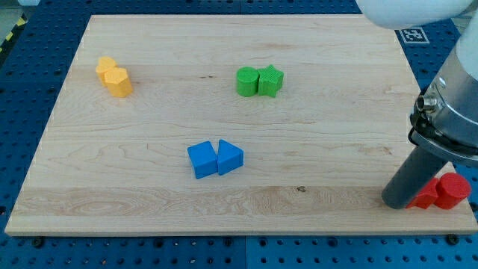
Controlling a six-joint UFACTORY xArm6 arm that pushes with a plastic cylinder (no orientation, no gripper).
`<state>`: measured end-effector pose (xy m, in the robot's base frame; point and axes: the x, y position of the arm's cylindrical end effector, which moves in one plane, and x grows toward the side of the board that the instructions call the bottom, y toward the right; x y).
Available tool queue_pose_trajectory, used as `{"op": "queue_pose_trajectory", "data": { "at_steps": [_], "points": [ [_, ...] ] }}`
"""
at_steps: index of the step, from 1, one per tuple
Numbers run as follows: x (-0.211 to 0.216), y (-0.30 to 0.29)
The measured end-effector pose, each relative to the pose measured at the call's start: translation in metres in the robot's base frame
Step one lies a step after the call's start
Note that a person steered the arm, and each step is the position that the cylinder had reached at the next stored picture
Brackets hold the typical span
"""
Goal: Move arm near blue blocks
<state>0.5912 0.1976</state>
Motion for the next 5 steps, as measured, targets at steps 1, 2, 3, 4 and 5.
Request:
{"op": "queue_pose_trajectory", "data": {
  "at_steps": [1,2,3,4,5],
  "points": [
    [0.006,0.005],
    [0.007,0.009],
    [0.007,-0.002],
    [0.007,-0.066],
    [0.007,-0.140]
  ]
}}
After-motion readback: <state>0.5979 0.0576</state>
